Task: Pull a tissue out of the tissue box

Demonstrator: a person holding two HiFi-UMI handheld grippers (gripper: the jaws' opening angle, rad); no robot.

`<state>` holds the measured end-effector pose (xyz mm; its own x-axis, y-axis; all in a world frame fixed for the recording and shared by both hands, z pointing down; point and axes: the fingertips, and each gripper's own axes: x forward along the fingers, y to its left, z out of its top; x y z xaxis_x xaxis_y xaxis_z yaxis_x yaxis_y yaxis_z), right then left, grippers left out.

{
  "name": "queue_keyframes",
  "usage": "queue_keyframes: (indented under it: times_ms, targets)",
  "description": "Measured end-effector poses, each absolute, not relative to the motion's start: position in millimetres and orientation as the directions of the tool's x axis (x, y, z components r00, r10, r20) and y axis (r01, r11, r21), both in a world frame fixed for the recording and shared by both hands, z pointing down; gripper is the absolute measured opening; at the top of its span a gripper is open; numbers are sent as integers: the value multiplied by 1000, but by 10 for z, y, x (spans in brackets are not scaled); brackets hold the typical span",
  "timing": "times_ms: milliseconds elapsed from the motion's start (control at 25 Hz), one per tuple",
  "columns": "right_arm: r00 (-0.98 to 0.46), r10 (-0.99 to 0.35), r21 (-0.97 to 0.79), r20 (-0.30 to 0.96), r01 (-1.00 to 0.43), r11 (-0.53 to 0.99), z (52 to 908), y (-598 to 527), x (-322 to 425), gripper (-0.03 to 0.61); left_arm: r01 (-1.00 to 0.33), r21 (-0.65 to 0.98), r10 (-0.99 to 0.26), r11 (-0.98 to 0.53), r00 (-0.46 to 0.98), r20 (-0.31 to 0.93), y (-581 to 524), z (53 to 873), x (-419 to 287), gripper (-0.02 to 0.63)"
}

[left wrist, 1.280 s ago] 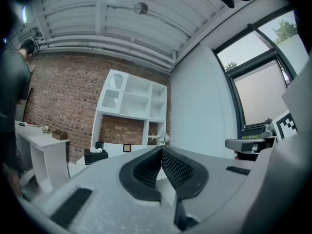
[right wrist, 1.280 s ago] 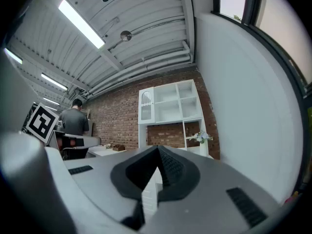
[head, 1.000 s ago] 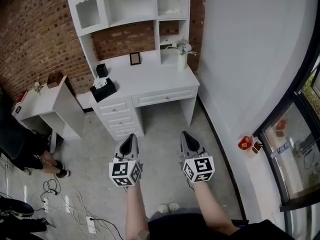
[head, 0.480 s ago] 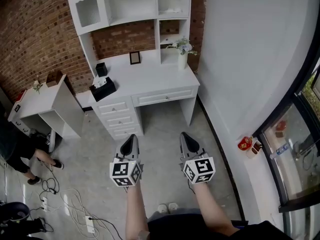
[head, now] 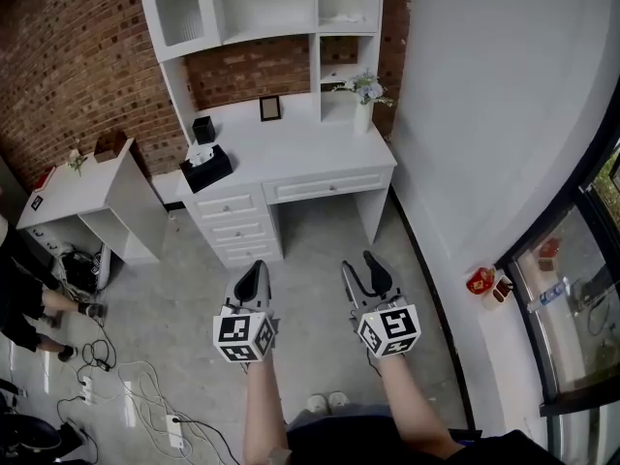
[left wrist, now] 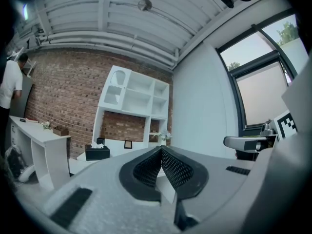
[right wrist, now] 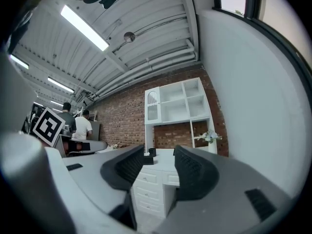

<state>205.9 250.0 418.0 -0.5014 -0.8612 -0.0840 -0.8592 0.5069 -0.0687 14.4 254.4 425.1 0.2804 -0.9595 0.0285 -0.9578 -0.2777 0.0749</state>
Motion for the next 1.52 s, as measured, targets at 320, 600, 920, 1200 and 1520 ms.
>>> queue_keyframes:
  times_ms: [320,600,920,1200,1520]
  targets:
    - [-509,-859,-94,-60,-854,512,4310,2420,1906,245,-959,86,-960,-270,275,51,2506,4371,-51,9]
    - [-499,-864,-112,-65,-857,504,4375,2353,1761,259,-959,71,-959,-275,279,42,2542,4348,-337,9]
    - [-483,-867,-106,-120,-862,495,4201,2148,1720,264,-957,62,-959,-284,284,-14,2318,4175,-565,9]
    - [-476,-865,-101,-158,-864,494,4159,1725,1682,265,-964,44,-965,-263,262,-31,1892,4143,-728,9]
    - [-502,-844,-82,-187,-848,523,4145,618,1517,265,-977,20,-975,-212,210,-74,922,4093,-977,9]
